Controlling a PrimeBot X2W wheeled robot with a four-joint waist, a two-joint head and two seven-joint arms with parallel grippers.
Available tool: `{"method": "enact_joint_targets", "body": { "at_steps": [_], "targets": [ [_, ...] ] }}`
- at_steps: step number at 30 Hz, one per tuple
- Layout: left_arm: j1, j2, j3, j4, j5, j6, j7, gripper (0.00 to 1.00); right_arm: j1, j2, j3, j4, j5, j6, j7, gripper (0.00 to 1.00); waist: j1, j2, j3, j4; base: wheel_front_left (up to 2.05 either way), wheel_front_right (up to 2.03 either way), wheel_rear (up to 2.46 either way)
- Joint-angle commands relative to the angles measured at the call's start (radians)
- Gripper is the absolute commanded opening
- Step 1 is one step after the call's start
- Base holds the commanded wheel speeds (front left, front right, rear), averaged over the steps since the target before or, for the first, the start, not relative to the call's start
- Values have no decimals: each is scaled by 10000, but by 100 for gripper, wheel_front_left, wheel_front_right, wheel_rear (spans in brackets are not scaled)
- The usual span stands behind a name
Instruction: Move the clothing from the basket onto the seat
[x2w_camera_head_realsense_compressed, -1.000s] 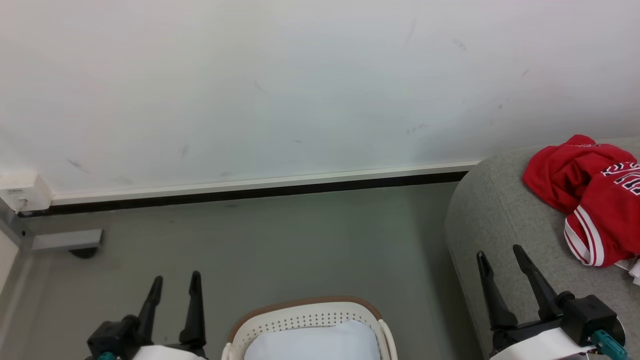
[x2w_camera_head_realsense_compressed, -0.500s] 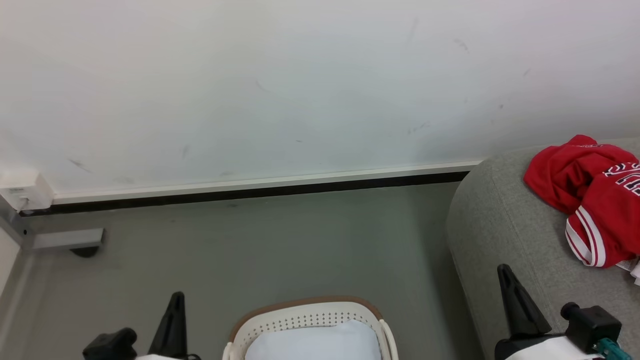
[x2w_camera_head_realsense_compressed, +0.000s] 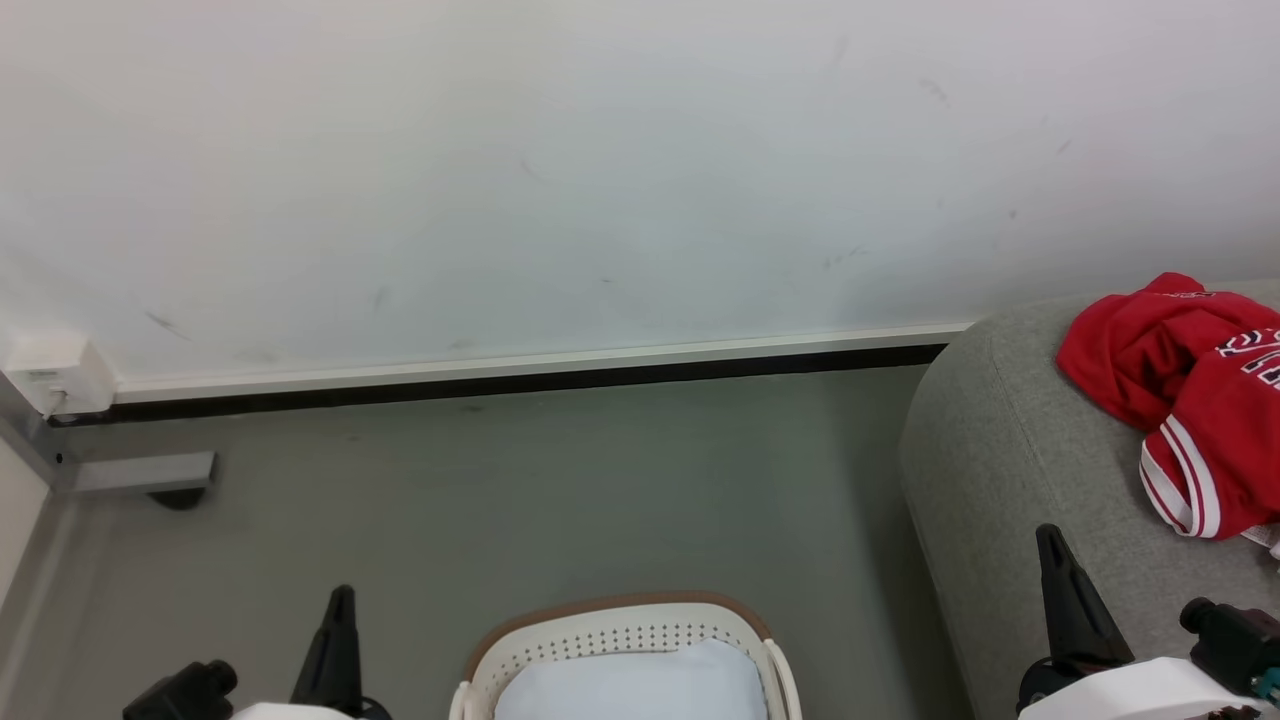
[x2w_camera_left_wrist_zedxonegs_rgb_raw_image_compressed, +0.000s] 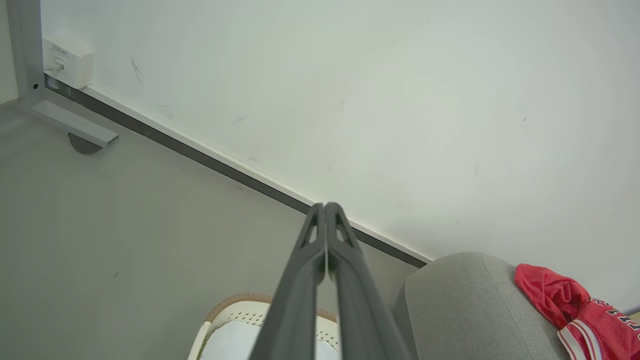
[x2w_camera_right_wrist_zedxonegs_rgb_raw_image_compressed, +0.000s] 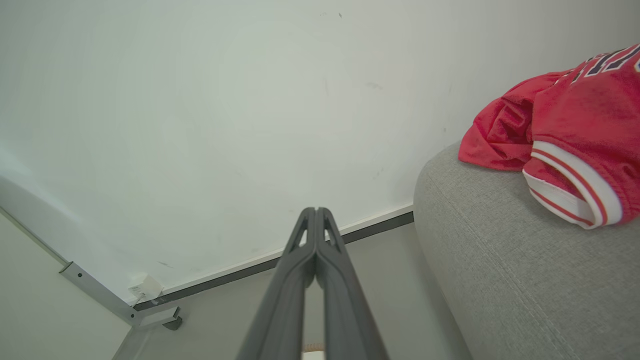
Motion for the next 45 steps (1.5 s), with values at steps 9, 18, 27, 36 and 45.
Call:
{"method": "enact_joint_targets", "body": {
  "at_steps": [9, 18, 27, 36, 45],
  "targets": [
    [-314, 52, 164, -224, -1524, -103, 390, 0, -90, 16, -354, -223, 1488, -5, 379, 0, 0, 0, 7, 65, 0, 0, 0],
    [-373, 59, 274, -249, -2727, -159, 721, 0, -65, 59, -617, -269, 2629, -6, 698, 0, 0, 0, 13, 129, 0, 0, 0],
    [-431, 67, 371, -267, -3833, -213, 1032, 0, -40, 105, -862, -305, 3662, -8, 1001, 0, 0, 0, 19, 194, 0, 0, 0],
    [-474, 74, 469, -283, -4858, -260, 1308, 0, -17, 146, -1082, -338, 4629, -9, 1273, 0, 0, 0, 25, 258, 0, 0, 0],
    [-516, 80, 559, -299, -5749, -310, 1567, 0, 7, 174, -1292, -366, 5478, -11, 1525, 0, 0, 0, 31, 322, 0, 0, 0]
  ]
}}
